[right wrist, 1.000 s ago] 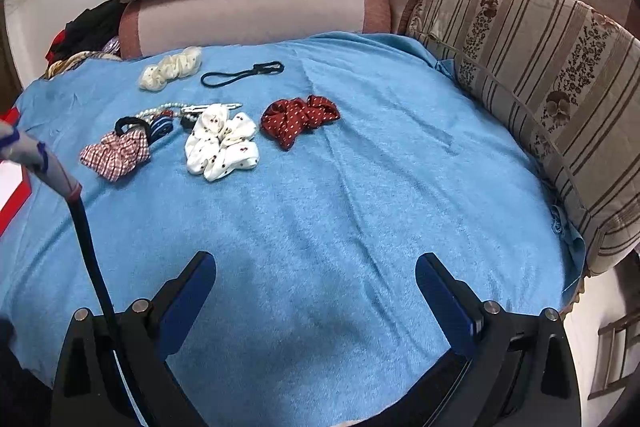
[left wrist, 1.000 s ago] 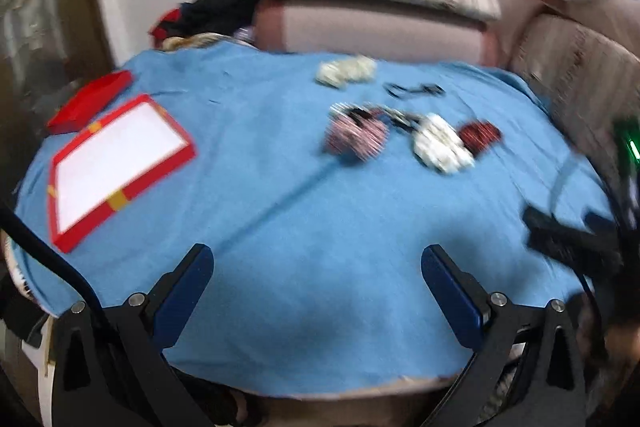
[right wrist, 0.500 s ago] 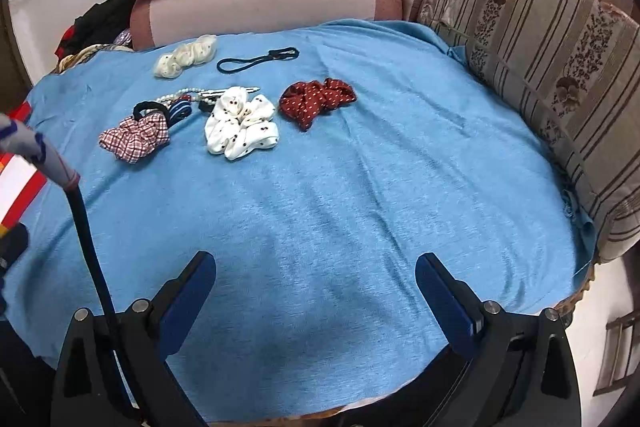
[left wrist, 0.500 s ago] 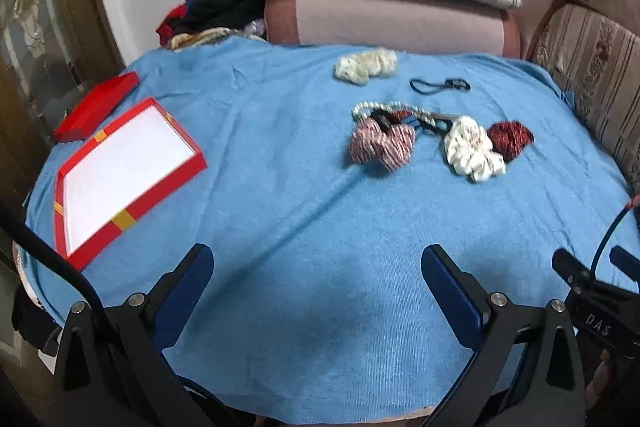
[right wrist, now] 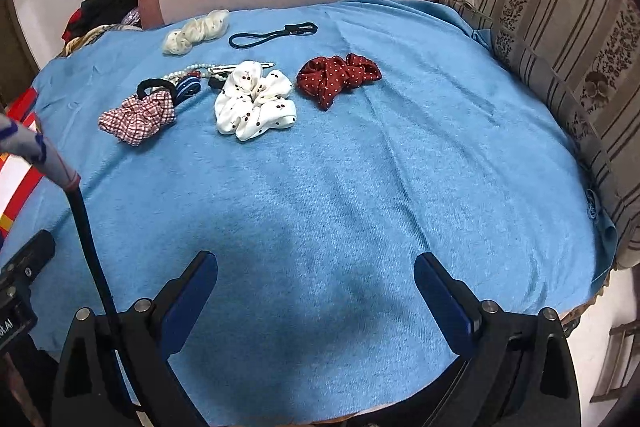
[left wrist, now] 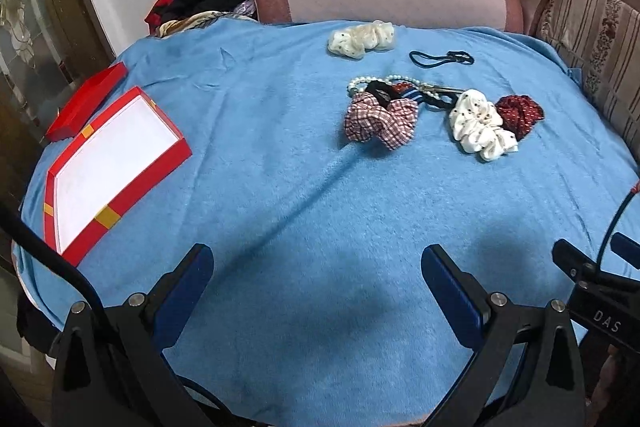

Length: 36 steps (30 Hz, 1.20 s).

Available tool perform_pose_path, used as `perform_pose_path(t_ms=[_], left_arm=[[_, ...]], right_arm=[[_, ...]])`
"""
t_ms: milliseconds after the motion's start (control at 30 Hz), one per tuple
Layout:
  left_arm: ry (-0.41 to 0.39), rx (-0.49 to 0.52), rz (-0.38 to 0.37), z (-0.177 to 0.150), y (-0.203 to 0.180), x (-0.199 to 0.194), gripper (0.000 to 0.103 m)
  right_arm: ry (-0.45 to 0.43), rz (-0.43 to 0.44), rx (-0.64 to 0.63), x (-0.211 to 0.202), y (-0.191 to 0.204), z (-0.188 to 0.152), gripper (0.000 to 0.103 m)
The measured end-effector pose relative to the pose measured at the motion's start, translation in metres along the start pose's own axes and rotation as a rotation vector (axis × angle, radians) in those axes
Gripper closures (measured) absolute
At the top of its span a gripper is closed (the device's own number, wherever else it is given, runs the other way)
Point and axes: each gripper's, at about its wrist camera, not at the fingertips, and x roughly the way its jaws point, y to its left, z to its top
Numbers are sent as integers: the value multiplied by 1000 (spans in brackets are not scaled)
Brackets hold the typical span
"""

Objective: Organize jewelry

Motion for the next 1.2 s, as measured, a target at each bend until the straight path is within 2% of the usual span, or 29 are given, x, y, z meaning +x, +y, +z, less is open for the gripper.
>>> perform_pose_path(t_ms=[167,367,700,933,1033,1200], left_arm=[[1,24,-2,13,-5,11,0],[49,44,-15,26,-16,30,0],[74,8,11,38,-11,52,0],[71,-24,28,51,5,65,0],[62,-42,19,59,14,69,1],[54,-64,-12,74,25,74,3]], right_arm=[[8,-12,-9,6,-1,9,3],[17,-12,-30,18,0,23,3],[23,-7,-59,35,2,43,3],[49,-8,-17,51,-13,54,13],[55,3,13,54,-21,56,21],[31,11,33,55,-29,61,23]])
